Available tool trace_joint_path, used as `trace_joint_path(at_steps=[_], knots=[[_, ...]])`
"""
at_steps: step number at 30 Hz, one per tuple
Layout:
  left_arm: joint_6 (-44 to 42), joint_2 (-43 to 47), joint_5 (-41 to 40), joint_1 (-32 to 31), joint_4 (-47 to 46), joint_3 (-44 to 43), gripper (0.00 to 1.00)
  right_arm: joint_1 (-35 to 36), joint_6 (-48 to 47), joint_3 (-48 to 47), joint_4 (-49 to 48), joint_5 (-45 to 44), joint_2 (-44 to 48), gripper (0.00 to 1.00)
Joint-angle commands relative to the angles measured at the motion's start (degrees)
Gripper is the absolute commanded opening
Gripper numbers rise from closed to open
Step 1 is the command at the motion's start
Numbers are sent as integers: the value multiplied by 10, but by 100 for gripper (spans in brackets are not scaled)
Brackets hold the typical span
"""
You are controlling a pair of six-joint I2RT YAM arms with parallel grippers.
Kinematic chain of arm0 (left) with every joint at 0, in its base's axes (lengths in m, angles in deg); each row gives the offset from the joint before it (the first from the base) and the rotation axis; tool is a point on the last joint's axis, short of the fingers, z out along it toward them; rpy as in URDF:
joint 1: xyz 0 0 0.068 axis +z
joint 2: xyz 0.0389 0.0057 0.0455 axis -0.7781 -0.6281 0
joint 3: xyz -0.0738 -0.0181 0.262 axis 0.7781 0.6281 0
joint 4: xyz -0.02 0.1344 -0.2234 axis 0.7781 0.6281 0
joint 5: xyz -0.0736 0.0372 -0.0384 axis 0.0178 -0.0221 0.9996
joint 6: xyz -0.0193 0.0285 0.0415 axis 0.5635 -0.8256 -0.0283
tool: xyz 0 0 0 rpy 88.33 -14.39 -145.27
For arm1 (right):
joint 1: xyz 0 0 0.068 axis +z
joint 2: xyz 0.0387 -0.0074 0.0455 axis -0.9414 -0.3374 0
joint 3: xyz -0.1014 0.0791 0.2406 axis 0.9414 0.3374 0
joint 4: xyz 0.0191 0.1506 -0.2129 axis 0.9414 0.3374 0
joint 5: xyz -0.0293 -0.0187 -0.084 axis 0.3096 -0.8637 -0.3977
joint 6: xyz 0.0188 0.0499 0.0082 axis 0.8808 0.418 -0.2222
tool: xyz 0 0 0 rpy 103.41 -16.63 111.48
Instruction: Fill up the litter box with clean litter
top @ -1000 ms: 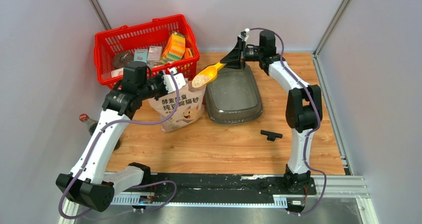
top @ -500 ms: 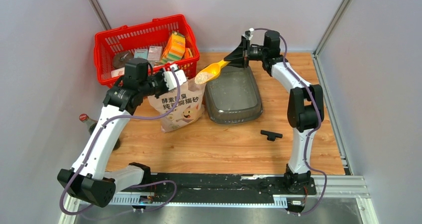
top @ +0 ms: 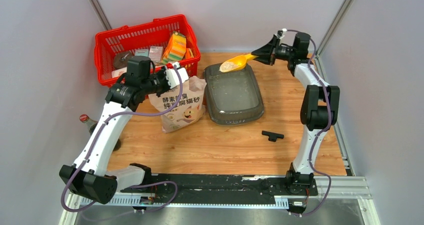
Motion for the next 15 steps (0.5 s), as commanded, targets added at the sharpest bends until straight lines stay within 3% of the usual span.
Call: trace_joint_path(at_steps=[1, 4, 8, 15], knots=[[-7, 9, 20, -6, -71, -35, 0, -49, -81, -6, 50, -1, 13, 0], [-4, 15, 21, -6, -82, -22, 0, -63, -164, -29, 163, -12, 9, 0], [0, 29, 24, -6, -90, -5, 0, -66, -341, -59, 313, -45, 14, 0], [-3, 52, 33, -6, -87, 18, 0, -70, -370, 26, 343, -51, 77, 0]])
